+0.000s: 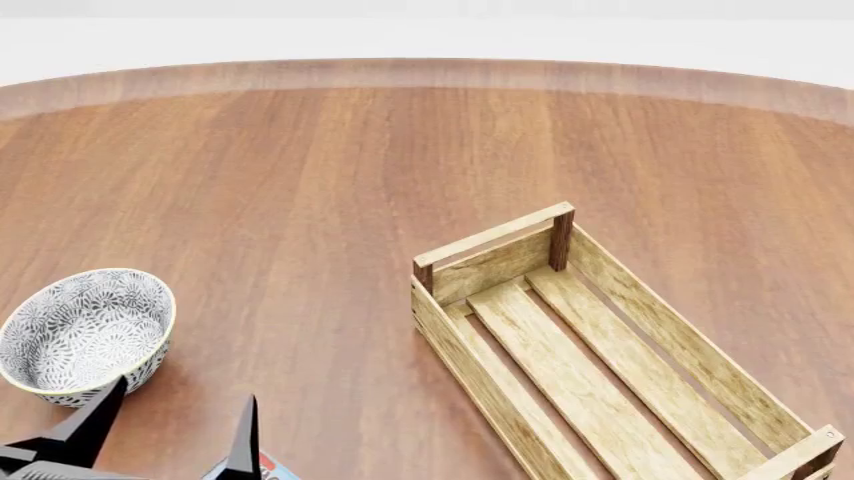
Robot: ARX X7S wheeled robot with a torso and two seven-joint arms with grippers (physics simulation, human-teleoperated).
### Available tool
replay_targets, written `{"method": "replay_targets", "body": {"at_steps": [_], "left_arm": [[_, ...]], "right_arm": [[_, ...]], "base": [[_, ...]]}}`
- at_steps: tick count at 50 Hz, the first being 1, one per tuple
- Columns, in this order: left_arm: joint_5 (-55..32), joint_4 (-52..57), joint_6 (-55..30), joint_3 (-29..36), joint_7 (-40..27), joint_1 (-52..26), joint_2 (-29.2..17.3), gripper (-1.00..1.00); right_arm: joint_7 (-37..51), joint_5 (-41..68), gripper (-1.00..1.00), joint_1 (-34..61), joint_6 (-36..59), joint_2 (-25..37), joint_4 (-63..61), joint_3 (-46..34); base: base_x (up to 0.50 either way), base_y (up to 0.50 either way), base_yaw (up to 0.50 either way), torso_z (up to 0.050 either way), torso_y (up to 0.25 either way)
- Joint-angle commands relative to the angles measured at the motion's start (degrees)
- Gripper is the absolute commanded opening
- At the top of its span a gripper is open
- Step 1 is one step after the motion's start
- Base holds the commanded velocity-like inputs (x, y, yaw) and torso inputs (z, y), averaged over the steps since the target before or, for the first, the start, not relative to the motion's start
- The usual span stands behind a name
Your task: Pick up the chocolate pudding and put it in the tray.
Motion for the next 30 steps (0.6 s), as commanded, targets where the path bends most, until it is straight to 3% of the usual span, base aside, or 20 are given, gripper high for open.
{"method": "replay_targets", "body": {"at_steps": [1,28,29,30], "left_arm": [[-0.19,0.35,-0.27,0.2,-0.31,-0.19,-0.18,1.0],[-0.38,-0.61,0.6,0.91,-0.54,-0.4,-0.28,1.0],[-0.51,-0.52,0.57,0.87,-0.53,-0.42,-0.3,1.0],[-0.41,-0.37,0.62,0.96,-0.59,-0.29,-0.35,1.0]], "right_arm": [[0.14,0.18,1.0,0.53,-0.15,-0.22,0.98,-0.41],[-0.04,0.71,1.0,2.52,-1.78,-1.07,5.4,-1.08],[0.25,0.39,-1.0,2.57,-2.28,-1.1,5.62,-1.11],[0.05,0.65,-1.0,2.43,-1.92,-0.99,5.2,-1.2]], "base": [[0.0,0.0,0.0,0.0,0.0],[0.0,0.0,0.0,0.0,0.0],[0.0,0.0,0.0,0.0,0.0],[0.0,0.0,0.0,0.0,0.0]]}}
